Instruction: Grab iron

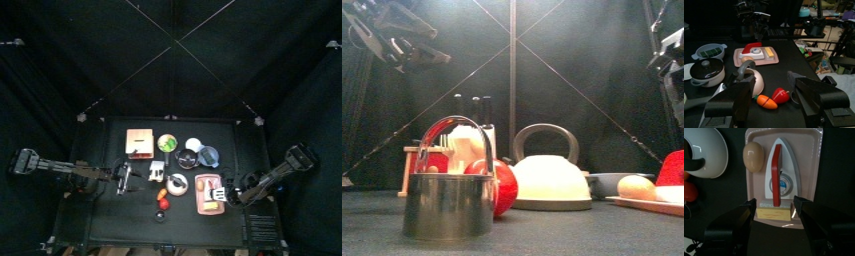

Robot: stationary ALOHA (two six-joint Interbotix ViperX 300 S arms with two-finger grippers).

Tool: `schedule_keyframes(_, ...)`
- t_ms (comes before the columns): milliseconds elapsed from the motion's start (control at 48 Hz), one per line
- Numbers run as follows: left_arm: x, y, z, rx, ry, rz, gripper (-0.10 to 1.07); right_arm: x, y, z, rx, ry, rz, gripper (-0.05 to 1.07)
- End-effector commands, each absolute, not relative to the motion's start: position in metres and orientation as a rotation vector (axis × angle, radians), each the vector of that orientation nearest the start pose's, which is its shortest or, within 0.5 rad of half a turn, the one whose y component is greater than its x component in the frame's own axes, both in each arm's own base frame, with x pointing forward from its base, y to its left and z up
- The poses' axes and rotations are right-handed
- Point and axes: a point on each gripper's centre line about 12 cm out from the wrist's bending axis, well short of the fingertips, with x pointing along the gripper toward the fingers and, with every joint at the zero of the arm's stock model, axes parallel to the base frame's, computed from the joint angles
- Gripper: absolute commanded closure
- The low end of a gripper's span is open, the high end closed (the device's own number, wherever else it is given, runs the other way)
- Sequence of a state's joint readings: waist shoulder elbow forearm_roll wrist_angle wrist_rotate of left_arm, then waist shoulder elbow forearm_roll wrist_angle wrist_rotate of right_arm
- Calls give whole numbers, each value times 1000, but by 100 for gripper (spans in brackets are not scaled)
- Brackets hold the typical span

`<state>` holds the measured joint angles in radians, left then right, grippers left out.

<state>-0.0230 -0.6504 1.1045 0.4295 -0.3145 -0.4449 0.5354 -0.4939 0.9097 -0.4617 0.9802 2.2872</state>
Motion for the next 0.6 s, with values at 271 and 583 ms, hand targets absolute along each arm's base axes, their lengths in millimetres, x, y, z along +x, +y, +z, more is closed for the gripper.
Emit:
schedule_keyframes(271, 252, -20, 255, -43, 155, -145, 8, 218, 50, 199, 1118, 818, -1013, 11)
schedule_keyframes(583, 252, -20, 255, -43, 155, -147, 8, 220, 44, 183, 1114, 846, -1029, 11)
